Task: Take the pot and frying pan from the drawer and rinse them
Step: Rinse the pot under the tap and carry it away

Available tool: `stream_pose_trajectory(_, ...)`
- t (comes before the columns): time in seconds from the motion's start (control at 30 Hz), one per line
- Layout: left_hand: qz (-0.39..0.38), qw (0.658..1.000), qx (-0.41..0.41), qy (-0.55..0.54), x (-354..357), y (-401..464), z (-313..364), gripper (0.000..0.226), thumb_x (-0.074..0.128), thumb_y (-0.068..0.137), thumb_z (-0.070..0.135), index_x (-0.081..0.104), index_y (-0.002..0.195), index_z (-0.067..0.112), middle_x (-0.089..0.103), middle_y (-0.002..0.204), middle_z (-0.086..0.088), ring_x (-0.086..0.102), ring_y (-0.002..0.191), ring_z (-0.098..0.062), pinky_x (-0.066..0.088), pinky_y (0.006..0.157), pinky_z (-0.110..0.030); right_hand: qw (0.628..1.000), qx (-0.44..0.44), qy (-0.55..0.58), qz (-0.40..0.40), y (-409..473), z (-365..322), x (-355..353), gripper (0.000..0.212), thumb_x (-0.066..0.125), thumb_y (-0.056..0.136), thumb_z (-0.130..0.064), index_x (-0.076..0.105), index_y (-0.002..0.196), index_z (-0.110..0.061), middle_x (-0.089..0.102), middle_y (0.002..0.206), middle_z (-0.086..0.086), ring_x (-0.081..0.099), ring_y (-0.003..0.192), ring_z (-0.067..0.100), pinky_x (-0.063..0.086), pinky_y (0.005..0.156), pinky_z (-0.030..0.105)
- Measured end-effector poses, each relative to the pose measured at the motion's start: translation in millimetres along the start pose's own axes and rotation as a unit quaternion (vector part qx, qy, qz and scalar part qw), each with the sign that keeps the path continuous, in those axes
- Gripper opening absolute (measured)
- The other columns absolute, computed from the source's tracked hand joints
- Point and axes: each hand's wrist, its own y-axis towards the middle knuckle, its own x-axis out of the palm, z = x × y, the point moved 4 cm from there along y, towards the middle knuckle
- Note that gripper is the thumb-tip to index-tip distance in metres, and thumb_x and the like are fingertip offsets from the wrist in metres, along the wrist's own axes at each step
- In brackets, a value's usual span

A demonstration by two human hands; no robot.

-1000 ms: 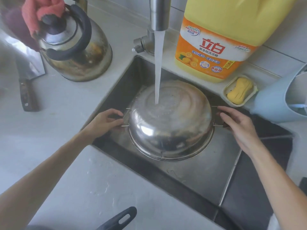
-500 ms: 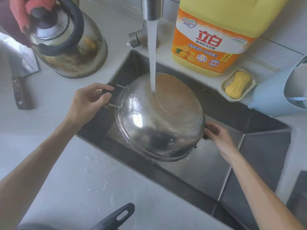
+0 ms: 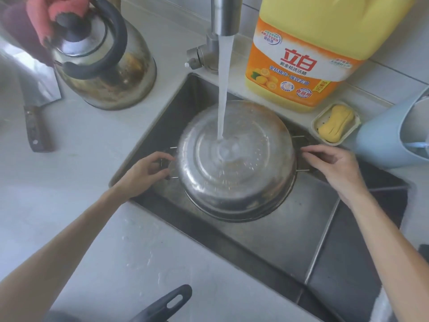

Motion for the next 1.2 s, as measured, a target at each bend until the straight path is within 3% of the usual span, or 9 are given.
stream_pose_trajectory(0.17, 0.047, 0.994, 0.088, 0.051, -14.9, -2.2, 14.5, 0.034, 0.063, 0.09, 0.022, 0.056, 0.108, 0.05, 0.054, 0.056, 0.021, 0.047, 0.053, 0.003, 0.035, 0.057, -0.006, 1.0, 0.013, -0.02, -0.009, -6.4, 14.1, -2.4, 0.016, 0.075, 0.077, -0.023, 0.075, 0.088, -0.034, 0.075, 0.087, -0.012, 0.066, 0.077, 0.01, 0.052, 0.079, 0.027)
stream_pose_trajectory(0.27, 0.094, 0.986, 0.13, 0.043, -31.0, -3.5, 30.3, 0.033, 0.063, 0.087, 0.025, 0.059, 0.107, 0.051, 0.039, 0.059, 0.011, 0.037, 0.055, -0.003, 0.034, 0.057, -0.011, 0.999, 0.05, 0.002, -0.012, -16.8, 27.9, 9.8, 0.018, 0.073, 0.079, -0.018, 0.075, 0.079, -0.036, 0.074, 0.077, -0.012, 0.065, 0.064, 0.008, 0.053, 0.069, 0.02)
stream_pose_trajectory(0.37, 0.128, 0.981, 0.145, 0.015, -42.4, -2.5, 52.1, 0.027, 0.061, 0.083, 0.032, 0.063, 0.102, 0.051, 0.047, 0.061, -0.003, 0.042, 0.058, -0.012, 0.037, 0.062, -0.019, 0.996, 0.079, 0.023, -0.026, -26.3, 37.4, 26.2, 0.023, 0.068, 0.084, -0.012, 0.072, 0.075, -0.033, 0.071, 0.066, -0.014, 0.062, 0.054, 0.003, 0.049, 0.056, 0.012)
stream_pose_trajectory(0.5, 0.127, 0.985, 0.113, 0.004, -47.9, 8.7, 60.6, 0.025, 0.059, 0.09, 0.024, 0.067, 0.108, 0.038, 0.052, 0.052, 0.013, 0.045, 0.053, -0.001, 0.038, 0.057, -0.008, 0.993, 0.103, 0.056, -0.007, -31.1, 44.7, 35.1, 0.02, 0.065, 0.086, -0.011, 0.072, 0.079, -0.027, 0.069, 0.06, -0.016, 0.053, 0.049, -0.002, 0.044, 0.05, 0.011)
stream_pose_trajectory(0.67, 0.05, 0.998, 0.026, -0.009, -29.7, 18.0, 30.9, 0.023, 0.057, 0.093, 0.015, 0.067, 0.113, 0.022, 0.063, 0.053, 0.011, 0.054, 0.053, 0.002, 0.048, 0.062, -0.011, 0.994, 0.093, 0.046, 0.046, -21.0, 38.4, 16.6, 0.012, 0.066, 0.086, -0.019, 0.075, 0.092, -0.024, 0.074, 0.077, -0.015, 0.057, 0.06, -0.001, 0.047, 0.055, 0.011)
stream_pose_trajectory(0.9, -0.043, 0.999, 0.008, -0.008, -1.2, 7.6, 3.0, 0.023, 0.06, 0.091, 0.019, 0.056, 0.107, 0.035, 0.065, 0.058, 0.011, 0.059, 0.062, -0.009, 0.046, 0.073, -0.035, 1.0, 0.007, -0.017, 0.023, -6.2, 0.8, -2.6, 0.02, 0.073, 0.077, -0.032, 0.073, 0.095, -0.04, 0.073, 0.09, -0.02, 0.064, 0.078, -0.004, 0.048, 0.068, 0.007)
stream_pose_trajectory(1.0, -0.018, 0.999, 0.036, -0.015, -3.3, 1.8, 5.5, 0.026, 0.062, 0.09, 0.018, 0.056, 0.109, 0.034, 0.07, 0.073, -0.009, 0.067, 0.072, -0.025, 0.049, 0.076, -0.045, 0.999, -0.017, -0.032, 0.019, -7.5, -1.7, -5.1, 0.021, 0.075, 0.076, -0.031, 0.072, 0.093, -0.043, 0.071, 0.082, -0.024, 0.061, 0.072, -0.005, 0.046, 0.068, 0.005)
stream_pose_trajectory(1.13, 0.06, 0.992, 0.112, -0.008, -23.3, -6.3, 24.7, 0.03, 0.063, 0.087, 0.024, 0.059, 0.106, 0.046, 0.057, 0.063, 0.013, 0.052, 0.06, -0.008, 0.042, 0.066, -0.023, 0.999, -0.004, -0.032, 0.014, -15.9, 12.8, -3.3, 0.02, 0.075, 0.078, -0.025, 0.071, 0.092, -0.039, 0.07, 0.08, -0.004, 0.06, 0.074, 0.008, 0.047, 0.074, 0.017)
stream_pose_trajectory(1.2, 0.085, 0.987, 0.137, -0.012, -32.4, -10.5, 38.6, 0.032, 0.061, 0.085, 0.024, 0.06, 0.107, 0.047, 0.055, 0.063, 0.01, 0.052, 0.06, -0.011, 0.043, 0.066, -0.02, 0.999, 0.007, -0.032, 0.008, -22.3, 19.7, 2.8, 0.02, 0.072, 0.081, -0.018, 0.071, 0.091, -0.036, 0.069, 0.082, 0.005, 0.062, 0.074, 0.008, 0.047, 0.072, 0.013)
